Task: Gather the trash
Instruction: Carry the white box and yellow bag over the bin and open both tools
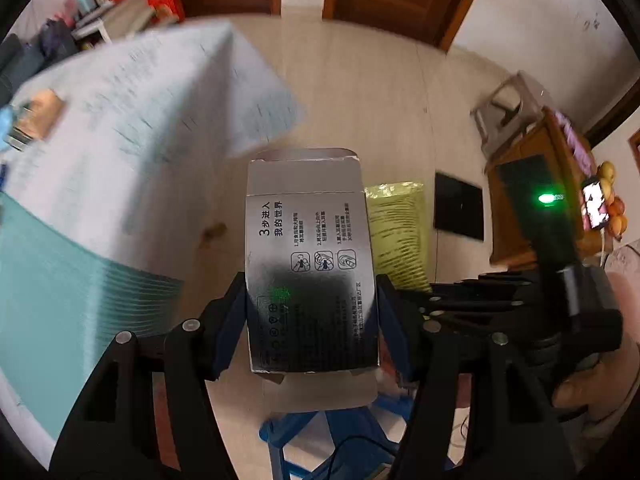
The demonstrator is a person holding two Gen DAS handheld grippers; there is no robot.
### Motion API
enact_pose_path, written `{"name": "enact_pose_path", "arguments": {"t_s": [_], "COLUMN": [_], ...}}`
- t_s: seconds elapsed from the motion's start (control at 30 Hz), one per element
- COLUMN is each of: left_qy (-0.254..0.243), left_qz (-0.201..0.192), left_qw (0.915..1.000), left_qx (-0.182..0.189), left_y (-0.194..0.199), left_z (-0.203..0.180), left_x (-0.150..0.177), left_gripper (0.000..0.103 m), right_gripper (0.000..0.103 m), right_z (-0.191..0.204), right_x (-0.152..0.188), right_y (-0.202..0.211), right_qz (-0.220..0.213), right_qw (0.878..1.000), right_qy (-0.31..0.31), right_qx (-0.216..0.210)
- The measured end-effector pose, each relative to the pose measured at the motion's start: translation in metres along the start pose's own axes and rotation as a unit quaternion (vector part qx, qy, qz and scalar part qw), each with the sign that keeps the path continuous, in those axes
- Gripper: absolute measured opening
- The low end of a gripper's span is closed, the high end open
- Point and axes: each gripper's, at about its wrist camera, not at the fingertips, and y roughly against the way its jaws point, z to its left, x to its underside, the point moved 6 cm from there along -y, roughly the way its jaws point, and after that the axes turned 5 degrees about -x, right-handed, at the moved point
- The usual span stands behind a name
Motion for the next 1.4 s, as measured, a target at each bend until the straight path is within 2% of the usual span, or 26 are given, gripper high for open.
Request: {"name": "enact_pose_path", "arguments": {"t_s": [0.07, 0.17, 0.3, 0.43, 0.6, 0.7, 1.03, 1.17, 1.23, 1.4], "left_qy": [0.001, 0.002, -0.002, 0.004, 0.024, 0.022, 0.011, 0.024, 0.033, 0.052], "left_qz": [0.018, 0.042, 0.075, 0.123, 0.154, 0.167, 0.187, 0.192, 0.193, 0.19], "left_qw": [0.9998, 0.9986, 0.9962, 0.9916, 0.9867, 0.985, 0.9821, 0.9809, 0.9804, 0.9803], "left_qx": [0.01, 0.032, 0.045, 0.04, 0.046, 0.037, 0.016, 0.018, 0.018, 0.013], "left_y": [-0.025, -0.062, -0.116, -0.169, -0.222, -0.246, -0.282, -0.278, -0.278, -0.271], "left_z": [-0.005, -0.011, -0.01, -0.007, 0.005, 0.007, -0.003, -0.002, 0.003, 0.014], "left_x": [0.002, 0.005, 0.011, 0.021, 0.02, 0.02, 0.013, 0.014, 0.013, 0.01], "left_gripper": [0.058, 0.058, 0.058, 0.058, 0.058, 0.058, 0.06, 0.062, 0.072, 0.073], "right_gripper": [0.016, 0.016, 0.016, 0.017, 0.017, 0.017, 0.017, 0.017, 0.019, 0.021], "right_z": [-0.012, -0.04, -0.062, -0.075, -0.088, -0.094, -0.099, -0.098, -0.098, -0.097], "right_x": [-0.009, -0.026, -0.039, -0.045, -0.049, -0.049, -0.05, -0.05, -0.05, -0.051], "right_y": [-0.032, -0.072, -0.123, -0.163, -0.172, -0.176, -0.18, -0.179, -0.178, -0.177], "right_qz": [0.04, 0.087, 0.13, 0.148, 0.152, 0.153, 0.154, 0.15, 0.149, 0.147], "right_qw": [0.999, 0.995, 0.989, 0.985, 0.984, 0.984, 0.984, 0.984, 0.984, 0.985], "right_qy": [0.005, -0.009, -0.035, -0.046, -0.044, -0.045, -0.052, -0.051, -0.052, -0.051], "right_qx": [0.027, 0.043, 0.059, 0.074, 0.079, 0.077, 0.077, 0.076, 0.076, 0.076]}}
